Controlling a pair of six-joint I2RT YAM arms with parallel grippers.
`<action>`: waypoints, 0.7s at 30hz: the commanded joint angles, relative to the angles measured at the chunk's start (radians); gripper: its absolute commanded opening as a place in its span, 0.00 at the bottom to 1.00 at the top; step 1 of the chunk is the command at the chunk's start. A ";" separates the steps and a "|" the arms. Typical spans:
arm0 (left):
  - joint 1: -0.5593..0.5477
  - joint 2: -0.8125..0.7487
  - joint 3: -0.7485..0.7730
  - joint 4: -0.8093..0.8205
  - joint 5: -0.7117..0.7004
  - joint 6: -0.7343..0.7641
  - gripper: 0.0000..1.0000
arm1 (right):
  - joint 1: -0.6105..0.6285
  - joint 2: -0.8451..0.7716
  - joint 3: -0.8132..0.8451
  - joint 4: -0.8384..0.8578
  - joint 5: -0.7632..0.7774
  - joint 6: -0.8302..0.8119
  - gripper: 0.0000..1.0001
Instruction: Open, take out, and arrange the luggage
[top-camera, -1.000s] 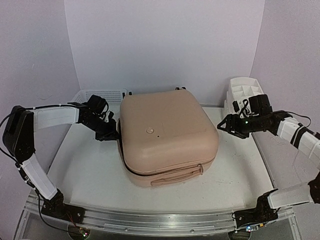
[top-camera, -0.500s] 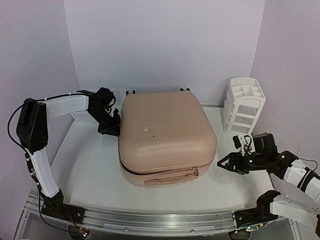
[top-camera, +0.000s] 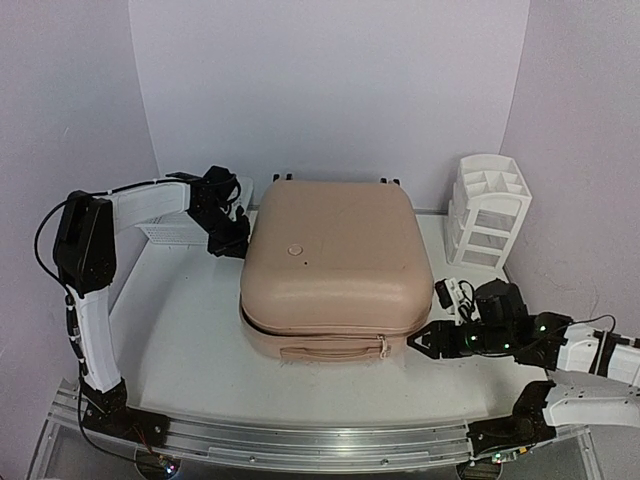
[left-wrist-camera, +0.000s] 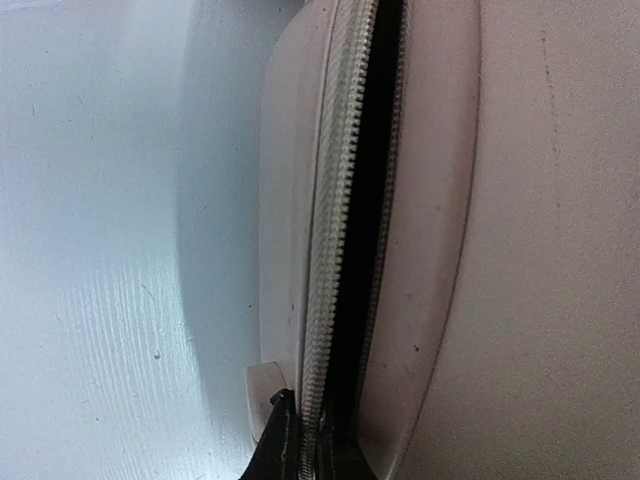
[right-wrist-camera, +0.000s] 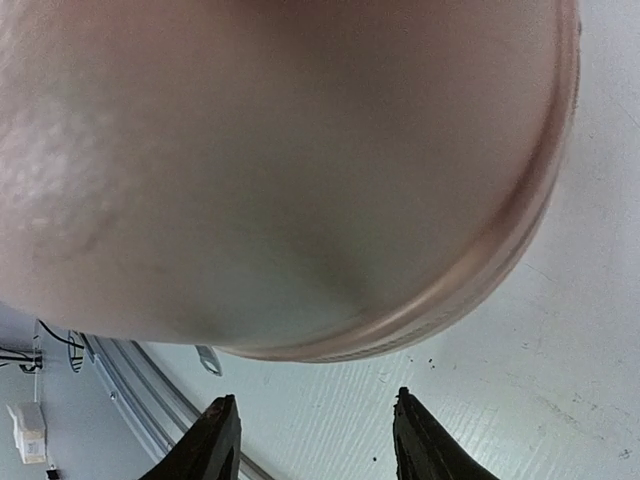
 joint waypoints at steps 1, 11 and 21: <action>0.003 0.041 -0.020 0.068 -0.044 -0.021 0.00 | 0.108 0.019 -0.010 0.097 0.194 0.042 0.51; 0.043 0.027 -0.041 0.071 -0.049 -0.079 0.00 | 0.398 0.115 0.002 0.206 0.559 0.044 0.53; 0.072 0.054 0.018 0.096 -0.052 -0.114 0.00 | 0.396 0.292 0.121 0.278 0.628 -0.060 0.57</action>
